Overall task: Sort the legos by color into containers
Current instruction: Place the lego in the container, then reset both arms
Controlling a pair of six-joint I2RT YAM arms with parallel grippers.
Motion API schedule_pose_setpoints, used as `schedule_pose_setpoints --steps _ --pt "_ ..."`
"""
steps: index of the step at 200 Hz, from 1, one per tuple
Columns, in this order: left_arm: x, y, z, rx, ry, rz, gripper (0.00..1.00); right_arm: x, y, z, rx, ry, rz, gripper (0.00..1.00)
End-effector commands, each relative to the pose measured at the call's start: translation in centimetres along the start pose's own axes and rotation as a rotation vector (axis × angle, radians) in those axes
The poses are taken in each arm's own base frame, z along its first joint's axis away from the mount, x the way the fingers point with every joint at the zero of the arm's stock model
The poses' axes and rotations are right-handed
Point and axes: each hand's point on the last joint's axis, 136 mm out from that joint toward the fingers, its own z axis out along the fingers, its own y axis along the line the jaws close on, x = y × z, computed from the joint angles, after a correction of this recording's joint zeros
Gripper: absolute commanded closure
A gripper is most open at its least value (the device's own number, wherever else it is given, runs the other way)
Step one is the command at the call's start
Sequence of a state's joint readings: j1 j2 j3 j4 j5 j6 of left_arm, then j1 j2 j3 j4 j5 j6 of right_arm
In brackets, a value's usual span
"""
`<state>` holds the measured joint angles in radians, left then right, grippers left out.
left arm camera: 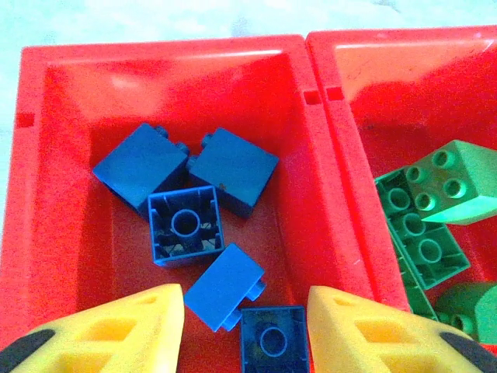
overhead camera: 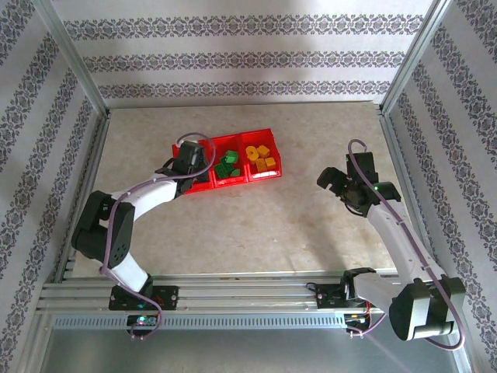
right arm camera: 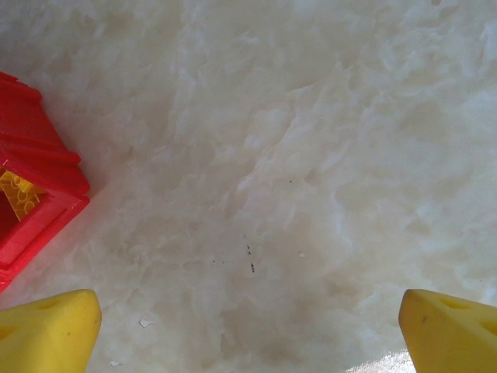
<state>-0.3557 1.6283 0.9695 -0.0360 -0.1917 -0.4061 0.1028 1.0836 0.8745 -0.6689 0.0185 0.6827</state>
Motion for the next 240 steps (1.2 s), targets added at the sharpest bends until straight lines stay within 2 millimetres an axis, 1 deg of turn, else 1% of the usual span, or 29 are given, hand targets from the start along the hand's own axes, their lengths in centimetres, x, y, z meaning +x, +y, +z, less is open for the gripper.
schedule_pose_setpoints --steps 1,12,36,68,78,97,122,147,169,200,214,240 --pt "-1.3 0.6 -1.4 -0.007 -0.028 -0.036 0.54 -0.8 0.5 -0.6 -0.004 -0.036 -0.002 0.02" --pt "-1.7 0.6 -2.1 -0.002 -0.042 -0.04 0.54 -0.8 0.4 -0.6 -0.002 -0.037 -0.005 0.02" --pt "-2.7 0.7 -3.7 0.009 -0.08 -0.045 0.5 -0.9 0.3 -0.8 0.003 -0.046 -0.013 0.02" --pt "-3.8 1.6 -6.4 0.003 -0.137 -0.048 0.43 -1.1 0.0 -1.3 0.012 -0.067 -0.029 0.02" --pt "-3.8 2.1 -7.3 -0.007 -0.152 -0.047 0.4 -1.2 -0.1 -1.4 0.02 -0.071 -0.034 0.02" --pt "-3.9 3.2 -8.9 -0.034 -0.181 -0.041 0.29 -1.3 -0.4 -1.6 0.03 -0.079 -0.043 0.02" --pt "-3.6 5.3 -10.8 -0.09 -0.207 -0.042 0.17 -1.5 -0.9 -2.0 0.041 -0.101 -0.053 0.02" --pt "-3.2 7.7 -12.4 -0.154 -0.237 -0.046 0.0 -2.0 -1.4 -2.7 0.052 -0.153 -0.084 0.02" --pt "-2.5 9.7 -13.3 -0.22 -0.252 -0.042 0.0 -2.4 -2.2 -3.3 0.082 -0.204 -0.105 0.02" --pt "-1.7 12.0 -14.1 -0.289 -0.27 -0.059 0.0 -2.8 -3.3 -3.9 0.117 -0.266 -0.138 0.02" --pt "-1.4 12.9 -14.3 -0.317 -0.286 -0.069 0.0 -2.9 -3.6 -3.8 0.125 -0.286 -0.158 0.02" --pt "-1.1 14.3 -14.5 -0.346 -0.329 -0.099 0.0 -3.2 -4.4 -3.1 0.158 -0.326 -0.203 0.02"
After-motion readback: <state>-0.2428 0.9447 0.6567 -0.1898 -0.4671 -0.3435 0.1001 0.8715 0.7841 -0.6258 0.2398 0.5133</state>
